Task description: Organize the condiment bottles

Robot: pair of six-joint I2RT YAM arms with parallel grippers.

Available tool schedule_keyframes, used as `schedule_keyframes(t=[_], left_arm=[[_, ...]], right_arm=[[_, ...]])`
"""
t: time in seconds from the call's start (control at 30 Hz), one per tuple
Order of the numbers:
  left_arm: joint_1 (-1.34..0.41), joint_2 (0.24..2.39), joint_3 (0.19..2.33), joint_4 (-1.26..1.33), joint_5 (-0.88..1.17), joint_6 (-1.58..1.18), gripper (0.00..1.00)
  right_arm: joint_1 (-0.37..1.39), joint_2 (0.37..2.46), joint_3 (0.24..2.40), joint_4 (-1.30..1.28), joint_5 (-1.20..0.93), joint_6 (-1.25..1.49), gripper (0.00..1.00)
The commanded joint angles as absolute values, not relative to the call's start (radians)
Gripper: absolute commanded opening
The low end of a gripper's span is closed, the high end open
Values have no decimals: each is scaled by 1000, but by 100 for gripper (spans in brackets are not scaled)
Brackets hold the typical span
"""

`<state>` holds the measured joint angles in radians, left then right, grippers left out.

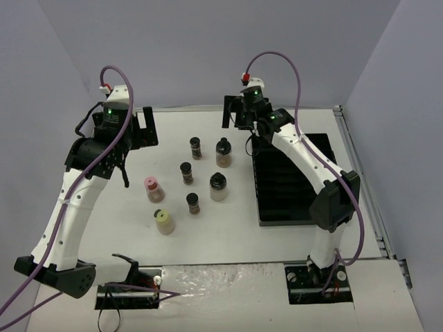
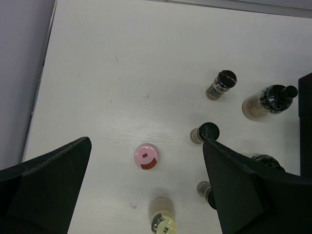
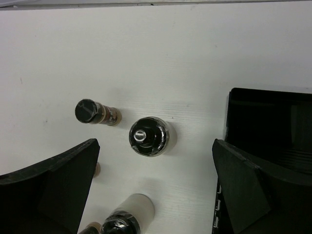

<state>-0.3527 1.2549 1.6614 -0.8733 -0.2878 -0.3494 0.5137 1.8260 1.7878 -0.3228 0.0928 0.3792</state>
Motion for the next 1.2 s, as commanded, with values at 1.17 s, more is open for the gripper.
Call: schedule_keyframes(t=[1.17], left_arm=[[-354, 1237, 1644, -815, -328, -342, 97]], right_arm=[[635, 2095, 1830, -315, 230, 375, 99]])
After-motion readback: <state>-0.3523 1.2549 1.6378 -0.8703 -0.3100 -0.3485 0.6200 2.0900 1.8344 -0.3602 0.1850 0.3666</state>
